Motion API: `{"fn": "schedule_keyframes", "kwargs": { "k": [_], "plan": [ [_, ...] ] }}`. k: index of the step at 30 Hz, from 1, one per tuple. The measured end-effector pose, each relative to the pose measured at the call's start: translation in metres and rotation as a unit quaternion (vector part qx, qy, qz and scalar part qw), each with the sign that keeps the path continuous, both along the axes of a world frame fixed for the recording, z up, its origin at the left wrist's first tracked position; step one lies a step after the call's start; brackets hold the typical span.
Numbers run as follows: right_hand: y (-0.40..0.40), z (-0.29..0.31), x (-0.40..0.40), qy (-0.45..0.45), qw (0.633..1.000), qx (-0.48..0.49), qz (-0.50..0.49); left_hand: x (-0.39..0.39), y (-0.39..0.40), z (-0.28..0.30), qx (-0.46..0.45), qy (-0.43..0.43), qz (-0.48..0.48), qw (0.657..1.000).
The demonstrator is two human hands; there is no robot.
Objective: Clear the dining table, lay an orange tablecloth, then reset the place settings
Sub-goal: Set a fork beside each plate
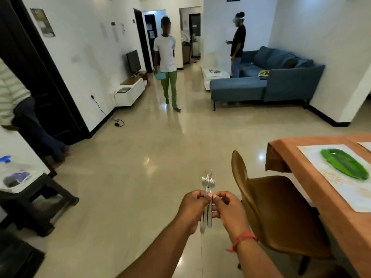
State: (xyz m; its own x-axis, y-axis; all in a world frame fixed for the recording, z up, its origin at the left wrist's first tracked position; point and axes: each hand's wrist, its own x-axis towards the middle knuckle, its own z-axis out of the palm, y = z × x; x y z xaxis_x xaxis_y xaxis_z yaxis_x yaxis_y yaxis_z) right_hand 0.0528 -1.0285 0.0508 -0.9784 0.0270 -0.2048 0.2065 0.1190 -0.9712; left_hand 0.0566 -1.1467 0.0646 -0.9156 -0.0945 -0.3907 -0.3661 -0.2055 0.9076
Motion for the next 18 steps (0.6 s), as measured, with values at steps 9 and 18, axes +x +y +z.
{"fn": "schedule_keyframes", "kwargs": {
  "k": [9, 18],
  "plan": [
    [-0.030, -0.002, -0.143, -0.001, 0.999, -0.033, -0.020, -0.153, -0.033, -0.016, 0.053, -0.010, -0.026, 0.998],
    [-0.038, 0.027, -0.385, -0.043, 0.992, -0.091, -0.070, -0.391, -0.041, 0.007, 0.027, 0.014, -0.058, 0.998]
  ]
}}
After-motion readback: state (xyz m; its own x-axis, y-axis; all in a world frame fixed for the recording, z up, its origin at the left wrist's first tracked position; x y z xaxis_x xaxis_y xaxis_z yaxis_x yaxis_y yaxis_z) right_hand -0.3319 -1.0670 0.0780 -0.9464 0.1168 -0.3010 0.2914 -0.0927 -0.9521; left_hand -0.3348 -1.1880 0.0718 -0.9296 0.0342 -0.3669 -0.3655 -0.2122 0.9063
